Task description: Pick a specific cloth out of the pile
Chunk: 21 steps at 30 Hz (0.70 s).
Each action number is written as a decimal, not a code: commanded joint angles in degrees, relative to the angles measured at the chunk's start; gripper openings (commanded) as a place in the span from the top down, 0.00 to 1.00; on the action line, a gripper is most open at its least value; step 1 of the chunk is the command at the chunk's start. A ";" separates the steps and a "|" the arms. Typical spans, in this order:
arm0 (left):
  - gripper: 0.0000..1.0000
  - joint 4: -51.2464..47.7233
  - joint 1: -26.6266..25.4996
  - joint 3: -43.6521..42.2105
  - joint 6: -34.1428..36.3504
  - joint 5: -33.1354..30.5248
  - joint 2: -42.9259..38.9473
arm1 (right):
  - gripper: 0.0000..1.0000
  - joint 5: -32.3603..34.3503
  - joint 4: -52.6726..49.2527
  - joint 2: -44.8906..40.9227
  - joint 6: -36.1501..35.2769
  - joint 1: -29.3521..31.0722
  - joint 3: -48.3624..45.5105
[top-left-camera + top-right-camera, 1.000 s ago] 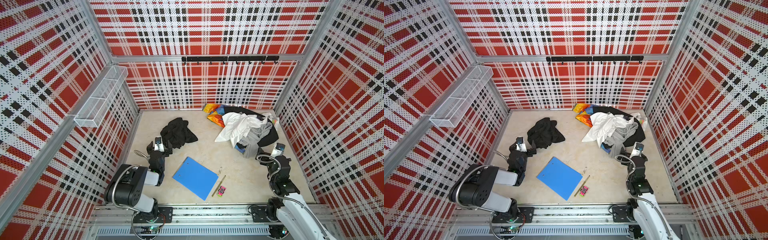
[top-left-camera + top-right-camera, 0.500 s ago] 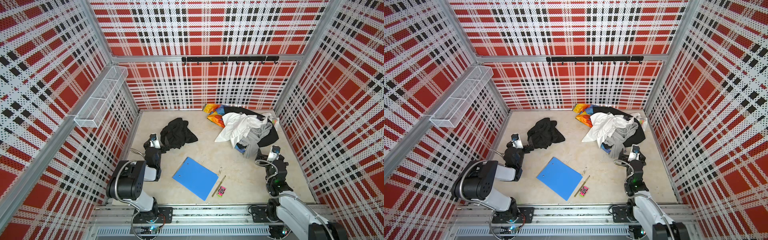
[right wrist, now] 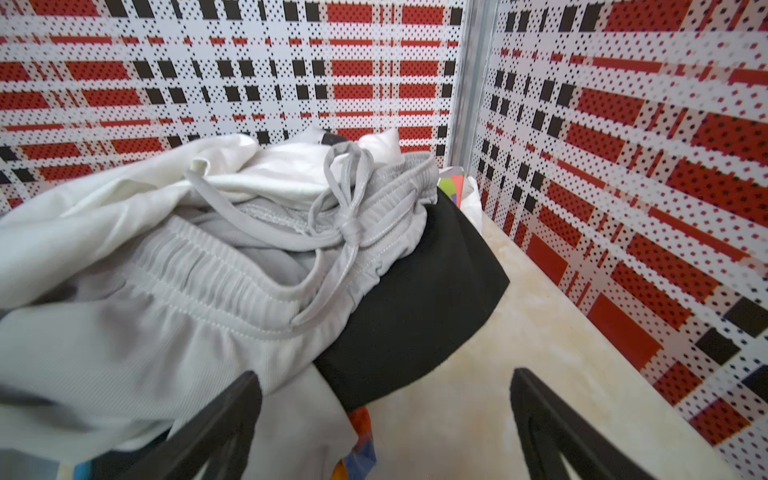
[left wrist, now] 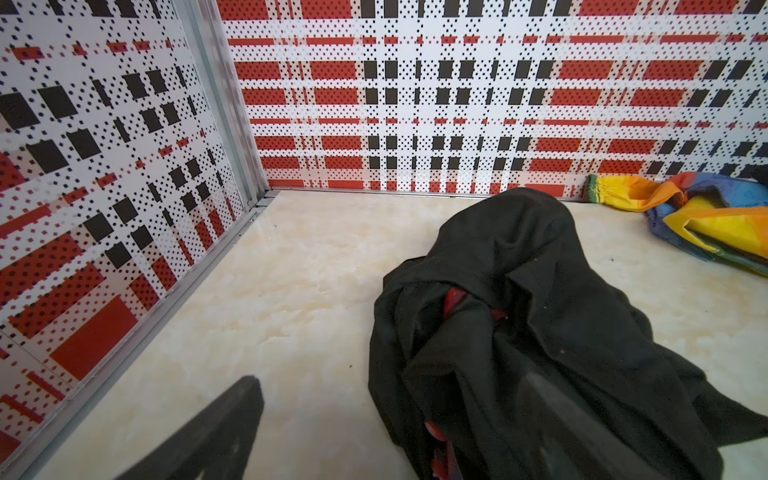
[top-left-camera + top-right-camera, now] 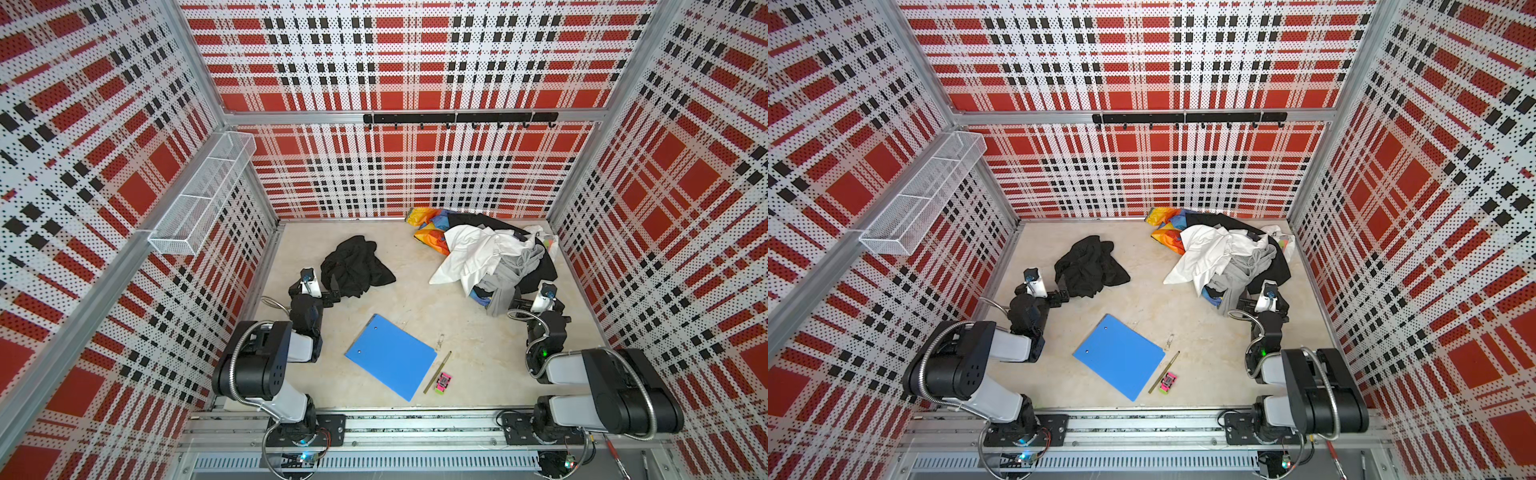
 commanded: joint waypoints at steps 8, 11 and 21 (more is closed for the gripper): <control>0.01 0.25 -0.03 0.27 -0.46 0.16 -0.58 | 0.00 -5.05 8.15 7.73 -0.77 -0.91 4.93; 0.01 0.25 -0.17 0.28 -0.48 0.13 -0.58 | 0.00 -4.03 2.68 7.84 -0.51 -0.91 8.02; 0.01 0.25 0.05 0.28 -0.43 0.18 -0.58 | 0.00 -3.73 2.09 7.62 -0.51 -0.86 8.01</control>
